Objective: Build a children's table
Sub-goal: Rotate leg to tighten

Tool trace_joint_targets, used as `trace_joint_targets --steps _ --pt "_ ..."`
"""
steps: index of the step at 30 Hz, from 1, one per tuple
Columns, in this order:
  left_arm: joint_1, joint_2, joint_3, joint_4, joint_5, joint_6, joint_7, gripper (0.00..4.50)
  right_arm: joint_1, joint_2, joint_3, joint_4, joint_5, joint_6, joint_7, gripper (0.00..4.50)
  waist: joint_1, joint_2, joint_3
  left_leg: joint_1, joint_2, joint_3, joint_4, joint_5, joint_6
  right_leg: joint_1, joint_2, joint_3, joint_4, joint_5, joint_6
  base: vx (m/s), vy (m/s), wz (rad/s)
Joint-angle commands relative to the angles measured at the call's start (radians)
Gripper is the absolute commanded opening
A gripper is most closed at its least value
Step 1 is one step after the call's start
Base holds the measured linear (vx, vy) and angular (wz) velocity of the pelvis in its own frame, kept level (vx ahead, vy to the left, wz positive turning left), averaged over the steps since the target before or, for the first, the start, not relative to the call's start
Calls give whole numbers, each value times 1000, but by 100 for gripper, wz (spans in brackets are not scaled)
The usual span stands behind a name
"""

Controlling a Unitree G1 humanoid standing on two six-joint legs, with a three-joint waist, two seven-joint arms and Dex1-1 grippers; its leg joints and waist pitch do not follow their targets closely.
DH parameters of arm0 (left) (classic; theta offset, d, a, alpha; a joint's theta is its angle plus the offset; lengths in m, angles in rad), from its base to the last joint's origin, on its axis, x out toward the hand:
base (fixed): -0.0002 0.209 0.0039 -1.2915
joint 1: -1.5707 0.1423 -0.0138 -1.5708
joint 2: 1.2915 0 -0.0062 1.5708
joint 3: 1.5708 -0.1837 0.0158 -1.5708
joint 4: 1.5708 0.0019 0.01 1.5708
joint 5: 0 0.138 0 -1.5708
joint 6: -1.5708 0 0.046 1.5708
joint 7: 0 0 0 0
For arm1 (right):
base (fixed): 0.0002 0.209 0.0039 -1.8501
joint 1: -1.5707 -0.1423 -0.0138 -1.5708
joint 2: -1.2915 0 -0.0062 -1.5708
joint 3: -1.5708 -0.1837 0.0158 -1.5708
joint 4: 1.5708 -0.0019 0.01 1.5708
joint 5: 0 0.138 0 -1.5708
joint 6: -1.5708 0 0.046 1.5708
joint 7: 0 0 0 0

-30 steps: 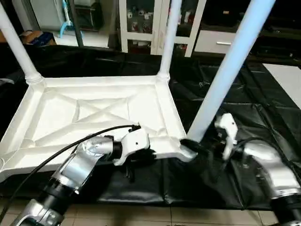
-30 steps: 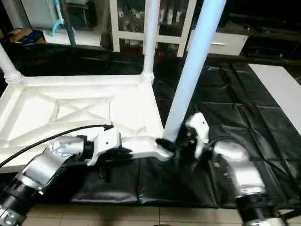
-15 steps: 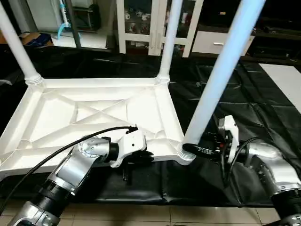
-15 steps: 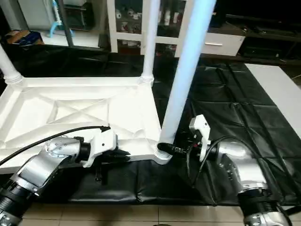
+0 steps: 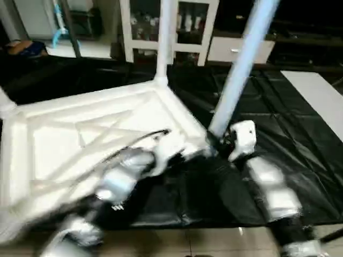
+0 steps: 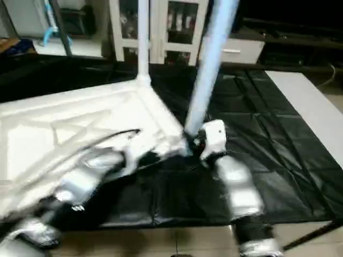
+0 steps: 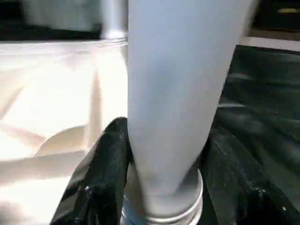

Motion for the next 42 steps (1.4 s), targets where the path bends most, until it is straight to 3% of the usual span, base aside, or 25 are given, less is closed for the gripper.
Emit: trace_joint_targets --steps 1,5,6,7,9,10,12,13,15,18,19,22,24,25,28,30,32,34,37,42 --pt "-25 -11 29 57 34 -13 110 0 15 18 -141 130 -27 9 -248 190 -2 4 -48 18 37 -26 -84 -361 -21 13 -51 21 -87 -457 -111 0 0 0" --pt "-42 -35 8 66 44 -16 115 0 -40 59 -78 173 -32 -28 -211 188 -6 5 -50 11 38 -29 -87 -373 -12 23 -53 18 -80 -408 -115 0 0 0" --pt "-42 -35 7 66 46 -16 114 0 -43 56 -71 171 -38 -32 -205 188 -7 5 -50 8 38 -29 -88 -364 -8 25 -52 19 -78 -386 -121 0 0 0" --pt "-40 -27 10 65 45 -18 110 0 -43 62 -80 159 -6 -44 -155 188 -7 13 -50 9 38 -28 -88 -364 -3 26 -53 20 -76 -367 -129 0 0 0" --pt "-38 -23 12 65 45 -19 107 0 -43 67 -87 151 19 -51 -119 188 -9 7 -51 5 38 -28 -88 -362 4 30 -53 20 -75 -355 -133 0 0 0" --pt "-30 -2 11 58 46 -23 90 0 -12 57 -49 75 44 -78 -1 258 -7 2 -52 6 38 -26 -86 -348 12 31 -54 21 -74 -340 -140 0 0 0" --pt "-17 27 -1 45 47 -48 51 0 24 36 -22 -10 52 -83 74 258 0 1 -51 3 40 -24 -86 -321 33 36 -53 22 -73 -306 -148 0 0 0" --pt "-6 43 -7 33 47 -48 30 0 40 27 -23 -47 62 -74 93 278 -1 2 -52 -5 41 -25 -88 -290 44 42 -57 24 -67 -287 -158 0 0 0" --pt "4 58 -11 23 45 -49 9 0 50 13 -23 -72 67 -63 107 293 -4 3 -53 -11 42 -30 -91 -274 41 49 -58 21 -64 -289 -162 0 0 0" --pt "39 109 -26 -7 43 -75 -54 0 67 -31 -24 -119 132 -11 204 323 -8 9 -52 -1 45 -27 -87 -279 35 42 -57 24 -65 -293 -174 0 0 0" --pt "66 138 -31 -43 21 -85 -109 0 73 -82 0 -129 138 -1 295 336 -8 9 -52 0 46 -27 -88 -284 42 44 -56 23 -65 -276 -186 0 0 0" --pt "133 213 -51 -136 -42 -122 -254 0 83 -193 18 -164 184 45 528 336 -5 11 -51 2 51 -24 -86 -268 61 46 -56 24 -60 -237 -216 0 0 0" --pt "146 231 -60 -154 -54 -151 -285 0 85 -214 19 -173 197 55 574 336 -3 12 -51 2 50 -21 -85 -244 71 44 -55 25 -58 -215 -229 0 0 0" --pt "173 259 -69 -198 -81 -139 -332 0 85 -263 20 -187 235 92 686 336 -1 13 -54 4 50 -21 -84 -240 71 47 -56 24 -56 -210 -236 0 0 0" --pt "188 277 -76 -221 -93 -154 -364 0 82 -315 37 -179 242 116 778 336 12 13 -49 10 55 -19 -84 -238 77 45 -55 23 -56 -215 -245 0 0 0" --pt "195 281 -74 -233 -101 -154 -380 0 70 -347 48 -140 229 112 829 336 18 13 -46 15 53 -17 -86 -272 59 38 -56 24 -62 -284 -229 0 0 0" --pt "203 288 -71 -252 -113 -152 -398 0 57 -384 59 -109 239 125 912 336 22 4 -45 16 53 -17 -85 -289 49 37 -57 24 -67 -334 -213 0 0 0" --pt "205 293 -67 -261 -118 -149 -404 0 48 -404 66 -96 250 138 960 336 23 6 -45 13 53 -20 -85 -287 46 38 -59 25 -67 -358 -202 0 0 0" --pt "209 304 -60 -274 -125 -147 -420 0 29 -423 75 -68 245 133 1034 336 23 2 -46 9 52 -21 -84 -276 50 40 -60 24 -67 -361 -195 0 0 0" --pt "209 313 -58 -275 -126 -149 -429 0 -3 -419 83 -9 230 121 1069 293 26 -1 -50 8 52 -19 -81 -235 61 41 -59 23 -62 -324 -204 0 0 0"
